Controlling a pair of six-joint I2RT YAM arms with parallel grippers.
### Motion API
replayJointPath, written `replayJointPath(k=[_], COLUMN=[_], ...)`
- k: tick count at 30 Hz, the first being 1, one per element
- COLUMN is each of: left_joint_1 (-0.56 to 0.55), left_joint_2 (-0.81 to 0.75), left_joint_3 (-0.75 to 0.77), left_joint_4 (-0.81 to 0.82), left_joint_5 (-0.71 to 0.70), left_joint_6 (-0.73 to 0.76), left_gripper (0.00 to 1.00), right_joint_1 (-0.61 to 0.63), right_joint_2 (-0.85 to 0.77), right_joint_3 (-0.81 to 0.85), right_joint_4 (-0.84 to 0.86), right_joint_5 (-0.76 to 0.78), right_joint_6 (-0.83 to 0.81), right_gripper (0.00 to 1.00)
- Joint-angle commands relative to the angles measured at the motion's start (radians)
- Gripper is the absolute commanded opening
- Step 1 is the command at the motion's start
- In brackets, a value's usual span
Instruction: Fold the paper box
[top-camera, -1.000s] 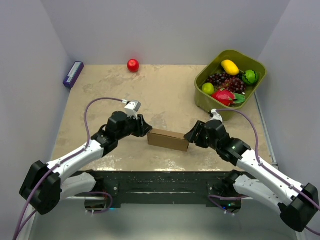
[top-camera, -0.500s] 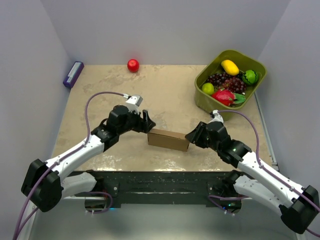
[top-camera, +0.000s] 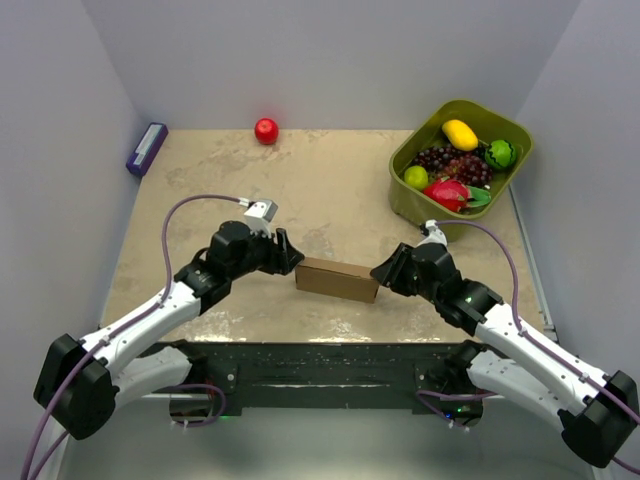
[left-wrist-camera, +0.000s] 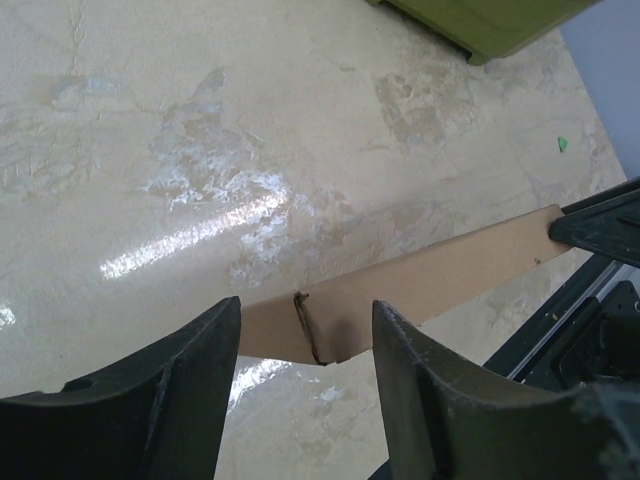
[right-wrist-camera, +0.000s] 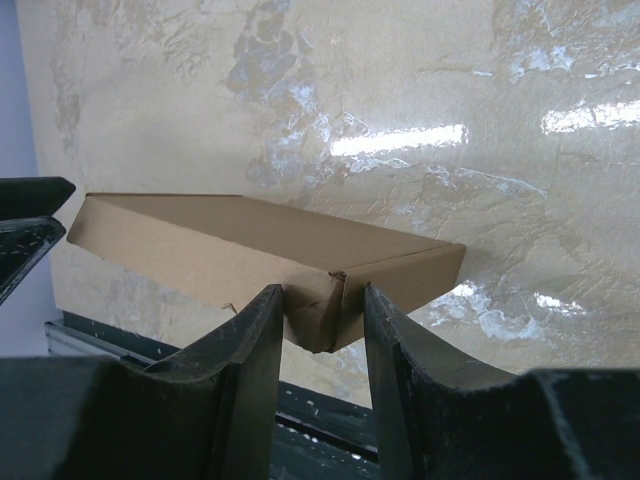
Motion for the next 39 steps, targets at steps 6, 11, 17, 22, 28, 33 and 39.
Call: replayJointPath(k=[6,11,17,22,28,33,39], left_joint_1=[0.008,0.007,0.007,0.007,0.008,0.007,0.007], left_joint_2=[0.014,0.006,0.012,0.0,0.0,0.015,0.017], left_joint_3=[-0.031,-0.057,-0.11,-0.156,-0.209,-0.23,-0.242], left_joint_4=[0.038,0.04,0.061,0.054,0.074,0.088,0.057], left_joint_5=[0.009,0.017,0.032,0.027,0.04,0.047,0.026], left_joint_6=[-0.019,-0.028,-0.054,-0.068,-0.084,-0.085,-0.088], left_gripper=[0.5,0.46,0.41,0.4,0.37,0.33,0.3], right_joint_1=[-0.004,-0.004,-0.004,-0.004,-0.002,-0.004,-0.004], right_joint_2=[0.013,0.011,0.013,0.014,0.017,0.013,0.011], right_joint_3=[-0.022,-0.021,-0.022,-0.022,-0.021,-0.021,-0.018], right_joint_4=[-0.12,-0.124,-0.124,-0.123,-0.12,-0.12,-0.124], right_joint_5=[0.031,0.037,0.04,0.042,0.04,0.04,0.043], right_joint_6=[-0.031,-0.031,-0.029,-0.029,-0.031,-0.029,-0.031], right_gripper=[0.38,0.38,0.38,0.38,0.38,0.38,0.38])
